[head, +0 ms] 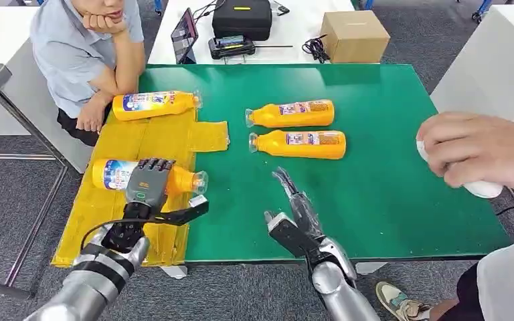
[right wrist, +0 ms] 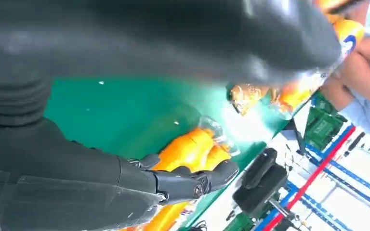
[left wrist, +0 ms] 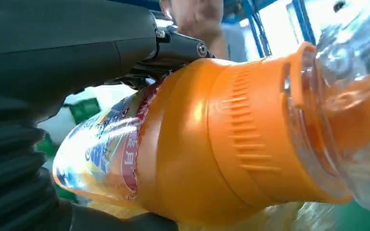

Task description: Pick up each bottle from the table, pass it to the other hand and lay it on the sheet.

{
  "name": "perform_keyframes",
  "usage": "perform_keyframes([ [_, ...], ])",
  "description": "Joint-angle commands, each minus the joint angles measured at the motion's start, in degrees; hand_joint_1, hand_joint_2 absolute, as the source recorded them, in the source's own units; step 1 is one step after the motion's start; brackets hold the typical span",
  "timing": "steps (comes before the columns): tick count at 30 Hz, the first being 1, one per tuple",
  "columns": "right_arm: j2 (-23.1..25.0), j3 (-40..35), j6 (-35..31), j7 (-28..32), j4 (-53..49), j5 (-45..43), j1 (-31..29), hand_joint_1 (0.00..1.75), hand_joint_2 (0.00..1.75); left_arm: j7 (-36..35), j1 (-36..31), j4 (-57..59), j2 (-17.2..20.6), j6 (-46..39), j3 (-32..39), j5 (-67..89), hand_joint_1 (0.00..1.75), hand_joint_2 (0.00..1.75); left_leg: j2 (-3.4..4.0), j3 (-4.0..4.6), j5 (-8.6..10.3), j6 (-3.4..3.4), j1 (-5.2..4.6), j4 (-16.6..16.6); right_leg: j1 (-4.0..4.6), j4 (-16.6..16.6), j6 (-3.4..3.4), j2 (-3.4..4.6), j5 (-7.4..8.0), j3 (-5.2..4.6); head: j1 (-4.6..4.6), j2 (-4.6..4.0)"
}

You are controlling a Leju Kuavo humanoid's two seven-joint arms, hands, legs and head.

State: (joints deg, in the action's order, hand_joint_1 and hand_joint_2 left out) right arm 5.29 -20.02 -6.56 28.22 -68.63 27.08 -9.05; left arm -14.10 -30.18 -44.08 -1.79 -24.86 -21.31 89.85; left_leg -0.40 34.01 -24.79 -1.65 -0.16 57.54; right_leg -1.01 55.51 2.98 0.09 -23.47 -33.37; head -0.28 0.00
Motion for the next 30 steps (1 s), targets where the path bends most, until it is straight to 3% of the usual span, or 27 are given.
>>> perform_keyframes([
  [1, 0.7, 0.3, 0.7, 0.3, 5.0, -0.6, -3.6, 0.0, 1.75, -0.3, -11.4, 23.2, 0.2, 7.2, -4.0, -0.1, 1.62, 1.75, 0.0, -0.12, -0.08, 0.09, 0.07, 0.0, 0.07, 0.0, -0.12, -0.01, -0.07, 0.14, 0.0, 0.0],
  [2, 0.7, 0.3, 0.7, 0.3, 5.0, -0.6, -3.6, 0.0, 1.75, -0.3, -11.4, 23.2, 0.2, 7.2, -4.0, -0.1, 1.62, 1.75, 0.01, -0.07, -0.05, 0.07, 0.06, 0.0, 0.06, 0.0, -0.09, 0.0, -0.04, 0.1, 0.0, 0.0],
  [3, 0.6, 0.3, 0.7, 0.3, 4.8, -0.7, -3.4, 0.0, 1.75, -0.1, -11.5, 23.4, -0.1, 8.2, -3.7, -0.5, 1.48, 1.75, 0.02, -0.13, -0.09, 0.09, 0.07, 0.0, 0.08, 0.0, -0.12, -0.01, -0.07, 0.18, 0.0, 0.0],
  [5, 0.6, 0.5, 0.7, 0.3, 4.6, -0.7, -3.3, 0.0, 1.75, -0.1, -11.6, 23.4, -0.4, 8.6, -3.1, -1.0, 0.63, 1.75, 0.02, -0.12, -0.09, 0.11, 0.08, 0.0, 0.09, 0.0, -0.13, -0.01, -0.07, 0.16, 0.02, 0.0],
  [7, 0.7, 0.6, 0.8, 0.4, 4.4, -0.7, -3.1, 0.0, 1.75, -0.4, -11.8, 23.6, -0.8, 9.9, -3.2, -0.6, 0.35, 1.75, -0.06, -0.02, -0.02, 0.06, 0.03, 0.0, 0.03, 0.0, -0.07, -0.06, -0.01, 0.05, 0.0, 0.0],
  [8, 0.8, 0.8, 0.8, 0.4, 4.3, -0.7, -2.9, 0.0, 1.75, -0.3, -11.9, 23.5, -1.2, 10.7, -2.4, -1.3, 0.1, 1.75, 0.01, -0.1, -0.06, 0.1, 0.06, 0.0, 0.07, 0.0, -0.13, -0.01, -0.02, 0.12, 0.0, 0.0],
  [9, 0.8, 0.8, 0.8, 0.4, 4.3, -0.7, -2.8, 0.0, 1.75, -0.3, -11.9, 23.5, -1.5, 10.8, -2.5, -1.3, 0.0, 1.75, -0.04, -0.03, -0.02, 0.07, 0.04, 0.0, 0.05, 0.0, -0.09, -0.05, 0.0, 0.06, 0.0, 0.0],
  [22, 1.1, 1.6, 0.5, 0.5, 4.4, -0.5, -1.9, 0.0, 1.75, -0.5, -11.4, 23.3, -3.5, 12.9, -1.1, -2.1, 0.0, 1.75, 0.01, -0.24, -0.08, 0.11, 0.06, 0.0, 0.07, 0.0, -0.12, -0.02, -0.06, 0.23, -0.02, 0.0],
  [30, 1.2, 2.8, -0.4, 0.4, 3.9, 0.1, -0.2, 0.0, 1.75, 0.3, -8.4, 17.3, -5.4, 7.4, -0.3, -3.4, 0.0, 1.75, -0.11, -0.15, -0.03, 0.09, 0.03, 0.0, 0.04, 0.0, -0.09, -0.13, -0.05, 0.18, 0.0, 0.0],
])
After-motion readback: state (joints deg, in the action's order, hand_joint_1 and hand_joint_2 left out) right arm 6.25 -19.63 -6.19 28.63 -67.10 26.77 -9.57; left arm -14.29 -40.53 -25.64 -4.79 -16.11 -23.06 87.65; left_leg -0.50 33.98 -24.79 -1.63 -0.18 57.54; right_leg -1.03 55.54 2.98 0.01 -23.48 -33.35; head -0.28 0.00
